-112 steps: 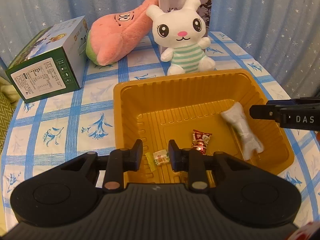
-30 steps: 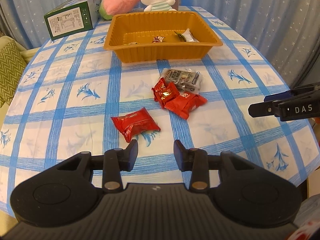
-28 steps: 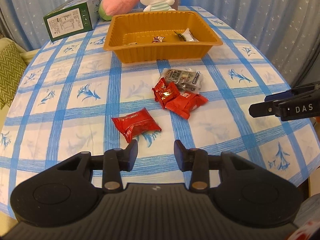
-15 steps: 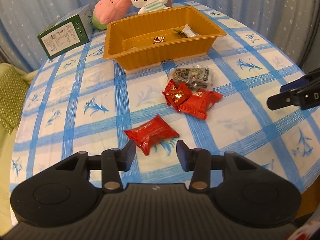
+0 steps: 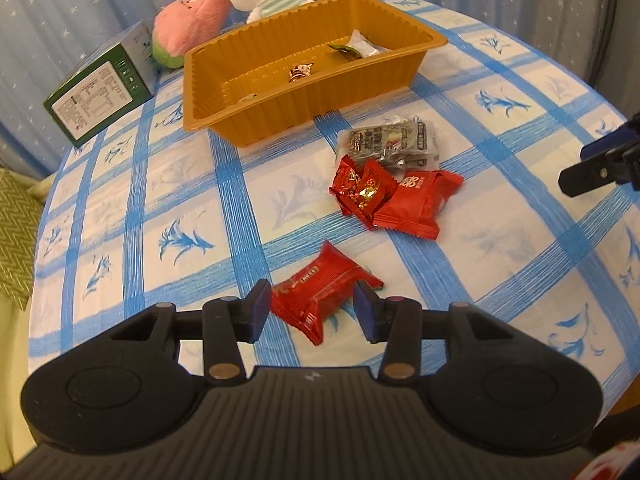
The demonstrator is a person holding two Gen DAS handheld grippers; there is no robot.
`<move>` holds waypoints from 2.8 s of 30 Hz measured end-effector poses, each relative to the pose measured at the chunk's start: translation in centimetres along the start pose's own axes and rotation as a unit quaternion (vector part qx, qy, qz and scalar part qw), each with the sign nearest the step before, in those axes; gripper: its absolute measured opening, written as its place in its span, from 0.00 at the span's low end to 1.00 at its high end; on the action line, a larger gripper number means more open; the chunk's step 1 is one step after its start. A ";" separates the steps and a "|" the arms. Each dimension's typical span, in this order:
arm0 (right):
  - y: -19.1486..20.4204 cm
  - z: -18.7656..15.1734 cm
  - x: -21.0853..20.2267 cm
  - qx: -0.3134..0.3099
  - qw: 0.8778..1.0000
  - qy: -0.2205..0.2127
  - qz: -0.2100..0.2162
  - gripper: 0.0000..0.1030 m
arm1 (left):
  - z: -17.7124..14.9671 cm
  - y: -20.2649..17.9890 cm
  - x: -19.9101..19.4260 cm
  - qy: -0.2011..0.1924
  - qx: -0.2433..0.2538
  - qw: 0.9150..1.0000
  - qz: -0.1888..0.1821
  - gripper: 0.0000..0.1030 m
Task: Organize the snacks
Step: 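Move the left gripper to the red square candy packet and grasp it, then grasp the clear seaweed snack packet with the right gripper while the left holds the red packet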
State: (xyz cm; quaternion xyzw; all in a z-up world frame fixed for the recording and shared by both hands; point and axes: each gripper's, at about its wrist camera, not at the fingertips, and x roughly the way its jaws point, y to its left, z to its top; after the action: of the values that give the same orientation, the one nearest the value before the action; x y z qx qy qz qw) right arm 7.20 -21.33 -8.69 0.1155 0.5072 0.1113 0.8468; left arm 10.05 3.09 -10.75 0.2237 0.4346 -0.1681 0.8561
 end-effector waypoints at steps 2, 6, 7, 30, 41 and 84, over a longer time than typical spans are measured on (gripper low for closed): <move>0.0 0.1 0.1 0.004 1.000 0.001 -0.001 0.56 | 0.1 0.1 0.3 0.002 0.011 1.000 -0.003 0.41; -0.1 0.2 0.3 0.013 1.000 0.001 -0.004 0.56 | 0.5 0.3 1.0 0.005 0.022 1.000 -0.011 0.41; -0.2 0.2 0.3 0.014 1.000 0.001 -0.005 0.56 | 0.6 0.3 1.2 0.007 0.023 1.000 -0.012 0.41; 0.1 1.0 1.5 0.020 1.000 0.005 -0.001 0.56 | 1.2 2.6 3.3 0.034 -0.081 0.994 -0.069 0.24; 2.6 3.8 3.2 -0.091 0.994 -0.028 0.060 0.55 | 0.9 5.8 1.7 0.022 -0.146 0.989 -0.026 0.24; 8.7 8.1 12.8 -0.307 0.949 0.017 0.068 0.38 | -1.0 10.8 0.7 0.028 -0.219 0.975 0.029 0.24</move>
State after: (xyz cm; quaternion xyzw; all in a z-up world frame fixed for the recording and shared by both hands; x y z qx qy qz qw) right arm 19.63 -9.83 -12.91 -0.1175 0.4536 0.3208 0.8231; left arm 14.96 12.65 -9.32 0.0477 0.4778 -0.0380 0.8763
